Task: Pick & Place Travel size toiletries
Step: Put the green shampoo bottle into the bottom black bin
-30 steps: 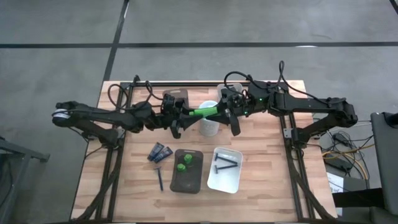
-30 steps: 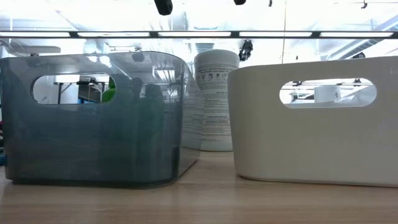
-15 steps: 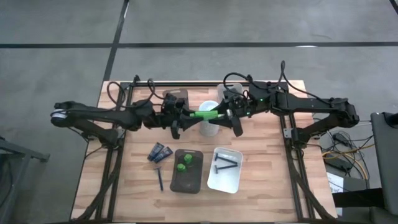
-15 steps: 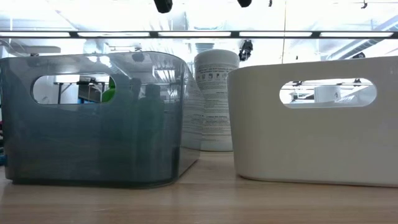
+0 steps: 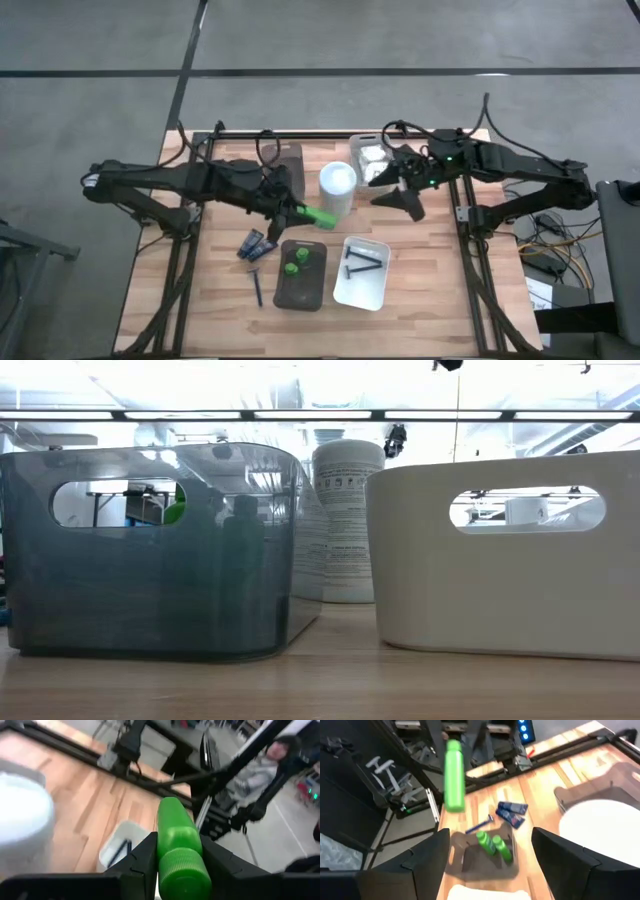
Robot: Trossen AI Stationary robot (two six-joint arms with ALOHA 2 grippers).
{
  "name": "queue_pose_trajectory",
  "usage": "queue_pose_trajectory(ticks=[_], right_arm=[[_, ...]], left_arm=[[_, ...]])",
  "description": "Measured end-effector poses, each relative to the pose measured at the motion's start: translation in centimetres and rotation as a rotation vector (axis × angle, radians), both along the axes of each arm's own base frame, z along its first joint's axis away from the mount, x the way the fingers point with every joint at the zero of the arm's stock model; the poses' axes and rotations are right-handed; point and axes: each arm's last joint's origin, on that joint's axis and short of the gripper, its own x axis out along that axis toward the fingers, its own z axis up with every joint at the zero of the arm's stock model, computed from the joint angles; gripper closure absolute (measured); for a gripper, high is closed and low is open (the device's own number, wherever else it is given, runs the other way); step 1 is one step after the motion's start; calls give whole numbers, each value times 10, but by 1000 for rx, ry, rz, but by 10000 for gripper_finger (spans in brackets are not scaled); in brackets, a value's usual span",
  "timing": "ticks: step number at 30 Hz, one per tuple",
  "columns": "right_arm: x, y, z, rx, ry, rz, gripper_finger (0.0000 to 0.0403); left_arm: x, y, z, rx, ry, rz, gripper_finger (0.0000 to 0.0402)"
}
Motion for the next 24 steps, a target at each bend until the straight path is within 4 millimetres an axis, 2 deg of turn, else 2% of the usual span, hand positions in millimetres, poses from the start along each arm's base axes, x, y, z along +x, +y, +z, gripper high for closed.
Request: queue_pose_trajectory(ticks=[3, 7, 11, 17, 24], right_arm=[[-14, 1, 2, -3, 23, -5, 118], [-33, 2, 6, -8, 39, -6, 111], [-49, 3, 9, -19, 50, -27, 105], [-68, 2, 11, -65, 73, -132, 99], [-75, 1, 8, -83, 109, -180, 99]], left_arm=[[-2, -10, 5, -7, 19, -38, 287], [-2, -27, 1, -28, 51, -116, 287], [1, -43, -11, -21, 126, -174, 287], [19, -65, -41, 20, 280, -248, 287], [35, -75, -58, 71, 414, -360, 287]])
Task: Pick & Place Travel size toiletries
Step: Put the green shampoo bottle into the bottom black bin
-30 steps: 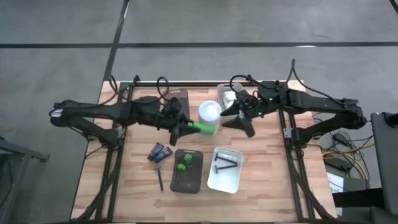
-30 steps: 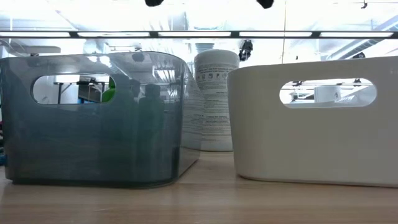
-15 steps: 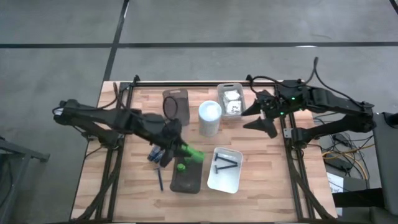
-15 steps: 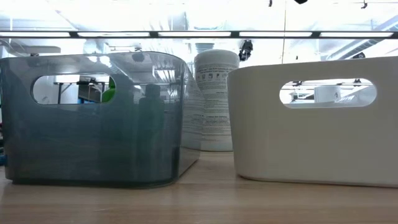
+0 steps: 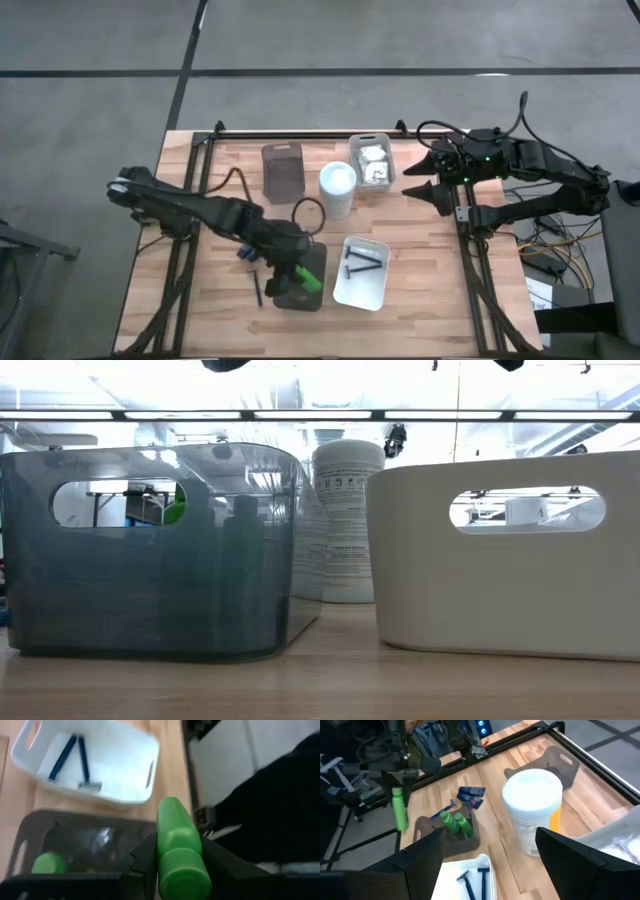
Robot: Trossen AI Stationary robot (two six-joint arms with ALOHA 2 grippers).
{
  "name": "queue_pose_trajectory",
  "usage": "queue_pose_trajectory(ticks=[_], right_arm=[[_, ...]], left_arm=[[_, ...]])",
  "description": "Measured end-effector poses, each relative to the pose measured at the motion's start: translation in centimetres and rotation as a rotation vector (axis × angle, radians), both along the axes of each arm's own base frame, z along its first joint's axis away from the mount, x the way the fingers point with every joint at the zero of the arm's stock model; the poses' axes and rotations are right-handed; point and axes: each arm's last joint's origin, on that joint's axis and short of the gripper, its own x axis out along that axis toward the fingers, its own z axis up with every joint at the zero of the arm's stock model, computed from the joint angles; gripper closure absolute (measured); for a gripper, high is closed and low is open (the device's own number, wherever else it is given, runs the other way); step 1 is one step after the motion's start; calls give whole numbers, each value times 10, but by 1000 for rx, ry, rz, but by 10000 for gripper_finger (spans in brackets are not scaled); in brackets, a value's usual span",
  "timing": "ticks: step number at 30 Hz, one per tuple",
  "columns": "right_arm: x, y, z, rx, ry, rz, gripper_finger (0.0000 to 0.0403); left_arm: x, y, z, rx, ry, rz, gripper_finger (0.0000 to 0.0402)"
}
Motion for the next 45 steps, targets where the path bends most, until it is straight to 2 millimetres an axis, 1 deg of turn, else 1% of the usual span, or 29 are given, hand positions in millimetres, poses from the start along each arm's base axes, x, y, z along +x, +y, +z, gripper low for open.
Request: queue_pose_trajectory(ticks=[3, 6, 10, 16, 21, 24, 31, 39, 45], right_arm=[[0, 0, -4, 5, 33, -1, 108], [2, 0, -9, 11, 70, -4, 119], [3, 0, -16, 40, 117, -19, 134], [4, 0, -19, 75, 140, -41, 156], [4, -1, -18, 88, 138, -62, 171], [4, -1, -19, 92, 138, -73, 177], [4, -1, -22, 94, 163, -75, 186], [1, -1, -28, 97, 219, -77, 197], [2, -1, -30, 98, 222, -77, 198]], left_arm=[[1, -1, -6, 77, 71, -37, 287], [4, -5, -17, 177, 163, -62, 287], [12, -18, -36, 241, 250, -119, 287], [21, -38, -55, 287, 309, -164, 287], [20, -45, -61, 347, 360, -153, 287], [19, -46, -62, 331, 399, -97, 287], [16, -53, -62, 345, 397, -49, 287], [18, -66, -78, 368, 439, -50, 287], [20, -66, -86, 409, 462, -5, 287]])
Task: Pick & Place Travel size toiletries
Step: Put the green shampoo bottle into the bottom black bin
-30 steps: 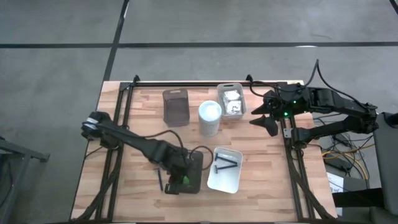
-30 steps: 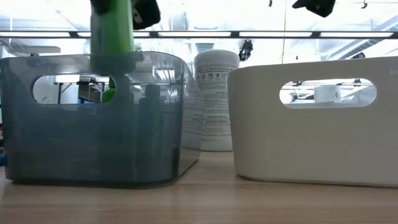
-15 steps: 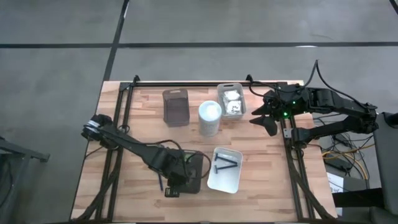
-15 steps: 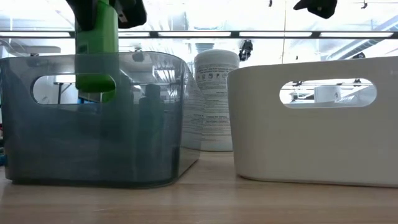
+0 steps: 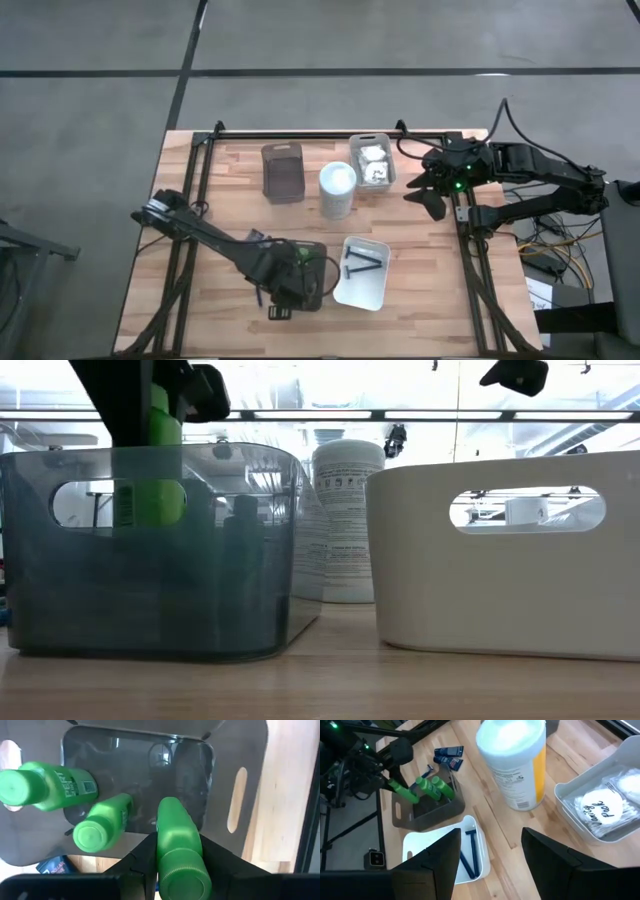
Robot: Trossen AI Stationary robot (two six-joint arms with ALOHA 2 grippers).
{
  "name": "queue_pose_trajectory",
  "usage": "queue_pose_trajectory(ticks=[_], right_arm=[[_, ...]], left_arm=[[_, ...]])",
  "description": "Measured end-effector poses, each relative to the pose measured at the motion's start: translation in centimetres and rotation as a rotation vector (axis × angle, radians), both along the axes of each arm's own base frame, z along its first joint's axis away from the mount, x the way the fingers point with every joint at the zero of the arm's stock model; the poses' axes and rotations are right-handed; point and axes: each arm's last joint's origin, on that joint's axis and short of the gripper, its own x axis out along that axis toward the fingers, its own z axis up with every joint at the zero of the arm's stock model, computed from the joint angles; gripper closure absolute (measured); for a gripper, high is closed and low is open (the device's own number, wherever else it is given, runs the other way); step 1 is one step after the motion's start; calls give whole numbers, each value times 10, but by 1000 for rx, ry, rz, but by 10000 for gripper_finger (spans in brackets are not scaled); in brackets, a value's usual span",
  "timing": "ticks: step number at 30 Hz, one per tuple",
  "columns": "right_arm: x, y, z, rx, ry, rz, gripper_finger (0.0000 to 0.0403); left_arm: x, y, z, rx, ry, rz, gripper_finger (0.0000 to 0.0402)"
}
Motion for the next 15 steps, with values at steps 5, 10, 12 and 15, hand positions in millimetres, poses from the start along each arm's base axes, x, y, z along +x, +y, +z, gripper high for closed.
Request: queue_pose_trajectory(ticks=[5, 10, 12, 15], right_arm=[[1, 0, -5, 1, 16, 0, 191], [2, 0, -12, 20, 39, -15, 187], [2, 0, -13, 23, 42, -18, 188], [2, 0, -14, 23, 44, -18, 193]], left_arm=[[4, -1, -8, 11, 16, 0, 287], [6, -3, -19, 13, 47, -3, 287], [6, -3, -21, 16, 55, -3, 287], [6, -3, -23, 16, 57, -3, 286]])
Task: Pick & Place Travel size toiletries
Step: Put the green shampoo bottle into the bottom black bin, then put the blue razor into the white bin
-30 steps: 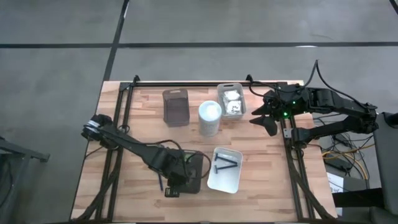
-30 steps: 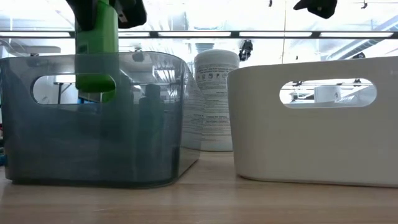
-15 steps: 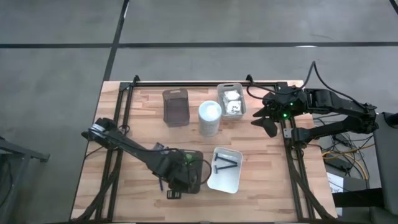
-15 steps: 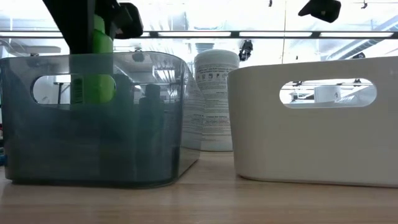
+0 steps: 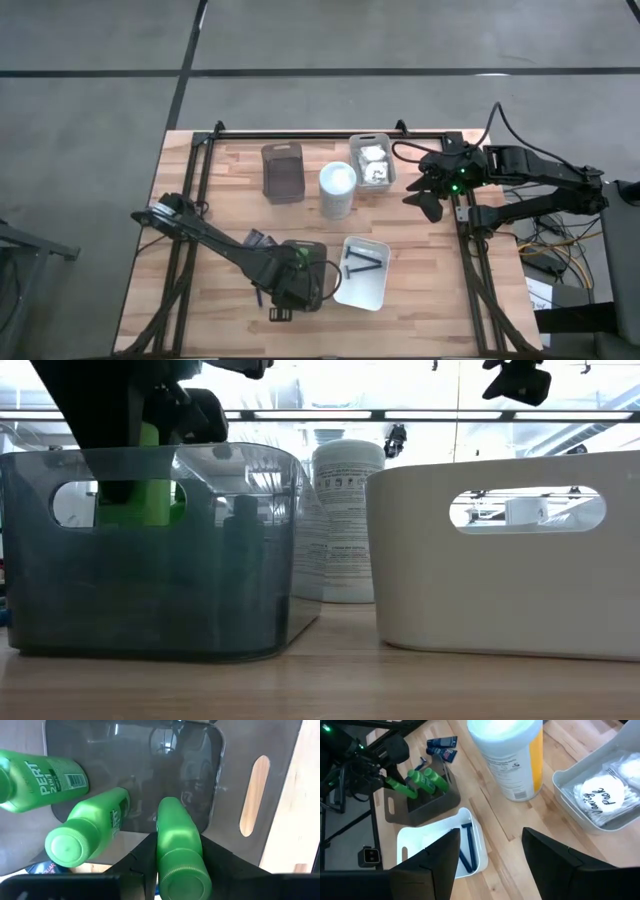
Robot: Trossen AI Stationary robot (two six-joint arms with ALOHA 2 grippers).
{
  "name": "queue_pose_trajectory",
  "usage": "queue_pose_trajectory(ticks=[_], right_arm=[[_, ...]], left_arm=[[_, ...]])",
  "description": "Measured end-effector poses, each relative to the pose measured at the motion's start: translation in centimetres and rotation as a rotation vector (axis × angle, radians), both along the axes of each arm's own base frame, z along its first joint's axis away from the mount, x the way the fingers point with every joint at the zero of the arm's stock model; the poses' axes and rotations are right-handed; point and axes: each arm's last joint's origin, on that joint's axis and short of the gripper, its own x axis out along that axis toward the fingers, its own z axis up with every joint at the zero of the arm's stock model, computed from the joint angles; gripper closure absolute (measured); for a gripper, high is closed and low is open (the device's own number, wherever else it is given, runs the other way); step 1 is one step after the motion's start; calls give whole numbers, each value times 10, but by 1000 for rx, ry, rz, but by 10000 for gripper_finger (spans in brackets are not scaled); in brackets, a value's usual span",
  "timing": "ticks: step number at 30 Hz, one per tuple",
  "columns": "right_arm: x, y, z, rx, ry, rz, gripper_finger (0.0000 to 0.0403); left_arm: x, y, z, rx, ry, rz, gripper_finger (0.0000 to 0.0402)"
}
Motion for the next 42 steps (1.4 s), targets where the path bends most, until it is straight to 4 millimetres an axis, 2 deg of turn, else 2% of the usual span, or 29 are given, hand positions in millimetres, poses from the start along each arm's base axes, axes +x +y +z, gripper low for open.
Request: queue_pose_trajectory(ticks=[15, 26, 34, 42], right_arm=[[0, 0, 1, 17, -7, -15, 228], [-1, 0, 1, 19, -12, -17, 224], [-2, 0, 2, 15, -17, -14, 211], [-4, 0, 3, -4, -19, 4, 204]], left_arm=[[-1, 1, -11, -11, 9, 17, 256], [-1, 0, -9, -23, 11, 16, 196], [2, -2, 24, -73, -93, 14, 188], [-23, 14, 70, -34, -222, 44, 191]])
